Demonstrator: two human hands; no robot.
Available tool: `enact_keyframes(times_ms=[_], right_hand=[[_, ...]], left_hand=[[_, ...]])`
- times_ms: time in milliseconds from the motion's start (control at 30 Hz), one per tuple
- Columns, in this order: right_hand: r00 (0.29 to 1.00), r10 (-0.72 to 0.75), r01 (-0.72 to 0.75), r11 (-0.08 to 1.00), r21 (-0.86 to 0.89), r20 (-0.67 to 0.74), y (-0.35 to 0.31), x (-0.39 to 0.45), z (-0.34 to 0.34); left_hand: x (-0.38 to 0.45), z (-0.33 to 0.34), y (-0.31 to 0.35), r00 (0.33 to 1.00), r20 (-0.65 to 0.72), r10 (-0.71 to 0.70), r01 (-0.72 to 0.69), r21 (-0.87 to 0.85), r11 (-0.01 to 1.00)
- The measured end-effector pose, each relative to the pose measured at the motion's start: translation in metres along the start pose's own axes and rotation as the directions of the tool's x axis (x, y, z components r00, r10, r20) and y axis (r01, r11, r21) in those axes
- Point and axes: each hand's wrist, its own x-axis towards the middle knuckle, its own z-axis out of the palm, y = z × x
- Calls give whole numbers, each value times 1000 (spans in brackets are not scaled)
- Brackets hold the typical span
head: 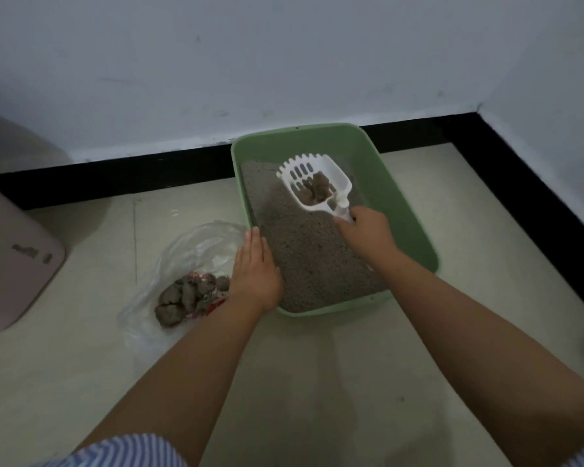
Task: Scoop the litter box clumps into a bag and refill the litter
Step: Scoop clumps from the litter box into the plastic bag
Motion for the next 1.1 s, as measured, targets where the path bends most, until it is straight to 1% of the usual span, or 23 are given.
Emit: enact_keyframes(times_ms=[67,233,333,400,467,533,600,667,767,967,1000,1100], right_hand=[[999,27,-26,998,48,-23,-10,3,-1],[989,130,-128,991,29,-75,-14,10,-18],[970,204,-192,977,97,-133,-19,4,-23],[960,240,-225,968,111,-146,-21,-2,-16],[956,266,-245,957,156,-126,-17,-9,1],[967,246,-235,963,133,-74,-9,-21,19],[978,211,-210,977,23,-4,5,-31,34],[975,219,-218,976,-17,37,19,-36,40],[967,253,-254,964,80,13,26,-33,35],[963,241,-220,960,172,-116,20,-22,17],[970,216,-196,967,164,-112,17,-21,16],[992,114,-107,985,137,-44,4,-17,16]], left_hand=[[-4,0,-4,999,25,26,-27,28,999],[-10,0,-12,995,61,75,-73,-35,997],[-13,0,-15,993,71,91,-88,-52,995],[-16,-1,-14,992,89,95,-91,-50,995],[-18,-3,-13,991,95,93,-88,-52,995],[-21,-2,-12,992,89,86,-81,-59,995],[-23,0,-12,993,78,85,-80,-56,995],[-25,3,-12,995,65,78,-75,-40,996],[-28,5,-9,997,52,56,-56,0,998],[-32,6,-6,997,68,46,-49,51,998],[-32,5,-6,997,70,45,-49,55,997],[-31,7,-5,998,60,38,-41,50,998]])
